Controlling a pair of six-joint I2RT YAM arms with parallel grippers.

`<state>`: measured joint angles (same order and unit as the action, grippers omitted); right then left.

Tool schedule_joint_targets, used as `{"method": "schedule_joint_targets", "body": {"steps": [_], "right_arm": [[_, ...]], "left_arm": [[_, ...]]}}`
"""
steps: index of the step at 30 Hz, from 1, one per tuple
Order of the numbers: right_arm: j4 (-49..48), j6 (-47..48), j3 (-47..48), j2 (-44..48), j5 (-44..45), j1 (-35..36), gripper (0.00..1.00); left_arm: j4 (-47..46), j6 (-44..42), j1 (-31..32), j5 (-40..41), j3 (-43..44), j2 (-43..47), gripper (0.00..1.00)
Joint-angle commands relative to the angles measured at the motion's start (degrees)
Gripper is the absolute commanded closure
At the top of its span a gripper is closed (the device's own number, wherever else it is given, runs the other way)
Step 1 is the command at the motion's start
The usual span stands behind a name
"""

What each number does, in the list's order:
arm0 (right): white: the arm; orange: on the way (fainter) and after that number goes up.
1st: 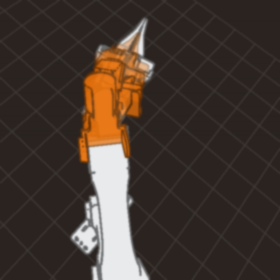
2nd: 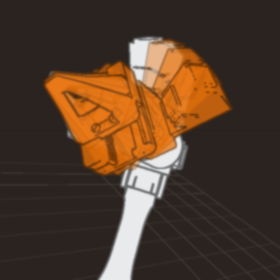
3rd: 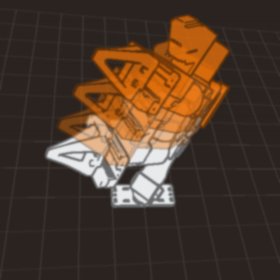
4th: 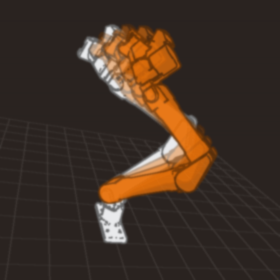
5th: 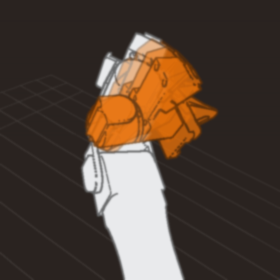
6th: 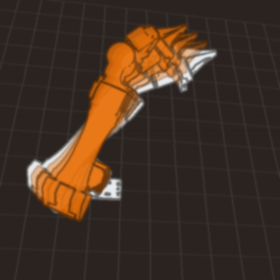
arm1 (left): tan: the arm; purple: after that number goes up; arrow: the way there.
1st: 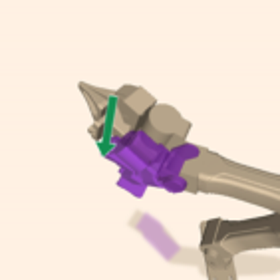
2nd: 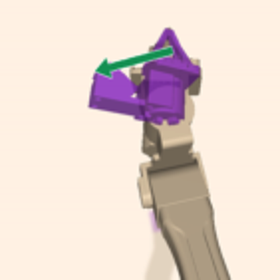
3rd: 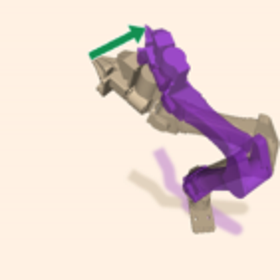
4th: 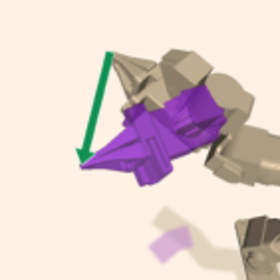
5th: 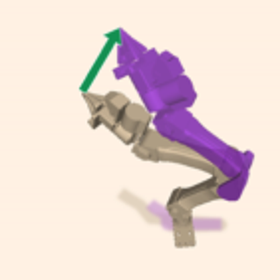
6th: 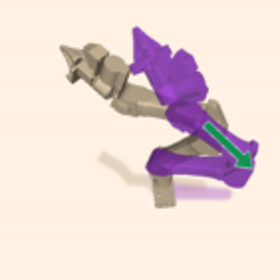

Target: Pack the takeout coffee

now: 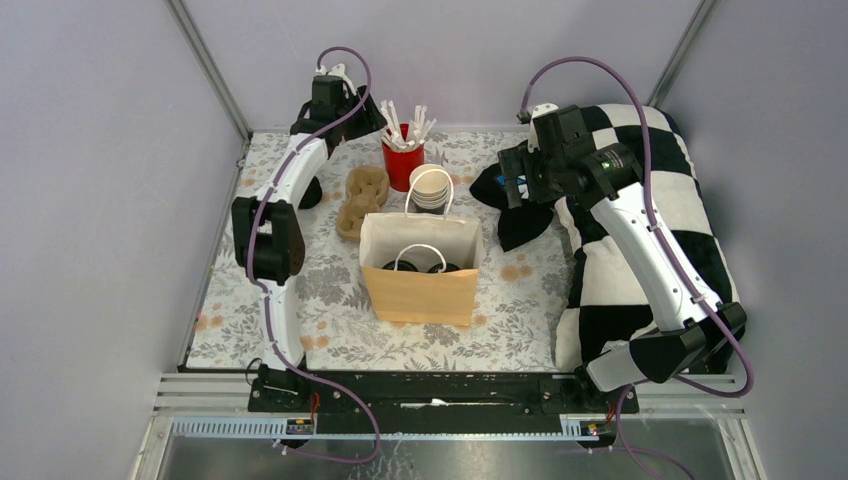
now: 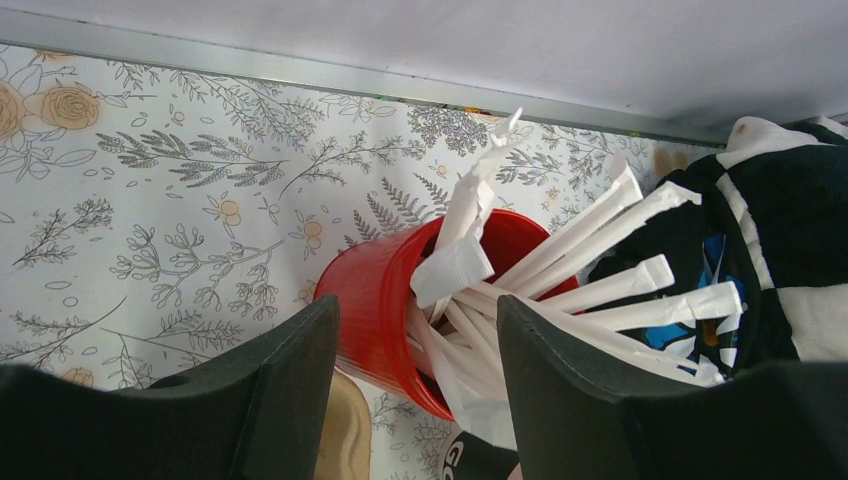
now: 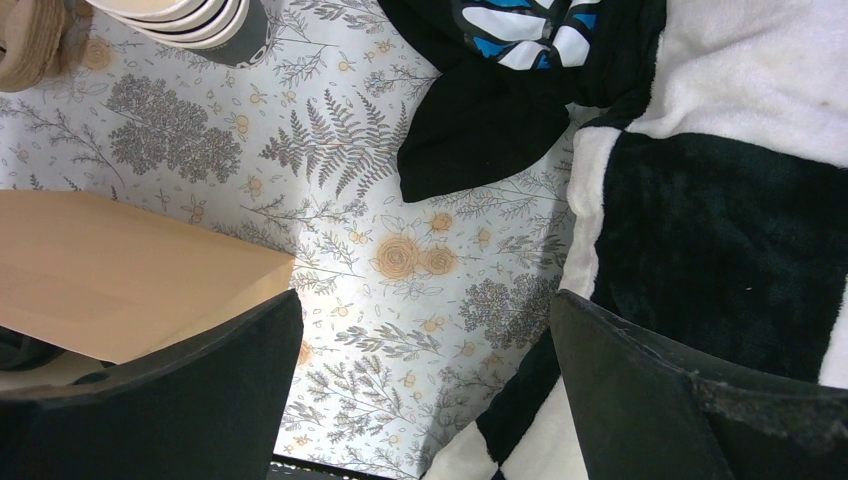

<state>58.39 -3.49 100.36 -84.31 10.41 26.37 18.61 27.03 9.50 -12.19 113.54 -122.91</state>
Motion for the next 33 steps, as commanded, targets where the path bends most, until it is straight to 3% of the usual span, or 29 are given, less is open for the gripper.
{"method": "schedule_joint_targets", "body": {"steps": [1, 19, 27, 30, 33], "right_arm": [[-1.09, 0.87, 0.73, -0.24, 0.35, -0.45, 0.00], [-1.05, 1.31, 0.41, 0.38, 0.41, -0.45, 0.00], [-0.96, 1.29, 0.45, 0.63, -0.18, -0.49, 0.00], [-1.02, 1.27, 0.37, 0.76, -0.47, -0.45, 0.00], [-1.19, 1.21, 0.45, 1.05, -0.81, -0.49, 0.00]], "left_arm": [[-0.85, -0.34, 0.88, 0.72, -0.95, 6.41, 0.43], [5.52, -2.46, 4.43, 8.88, 2.07, 2.53, 0.59], [7.30, -4.11, 5.06, 11.94, 5.64, 1.49, 0.81], [8.40, -5.00, 5.62, 13.97, 8.03, 1.36, 0.95], [10.08, -5.94, 6.50, 16.54, 10.56, 1.92, 1.00]]}}
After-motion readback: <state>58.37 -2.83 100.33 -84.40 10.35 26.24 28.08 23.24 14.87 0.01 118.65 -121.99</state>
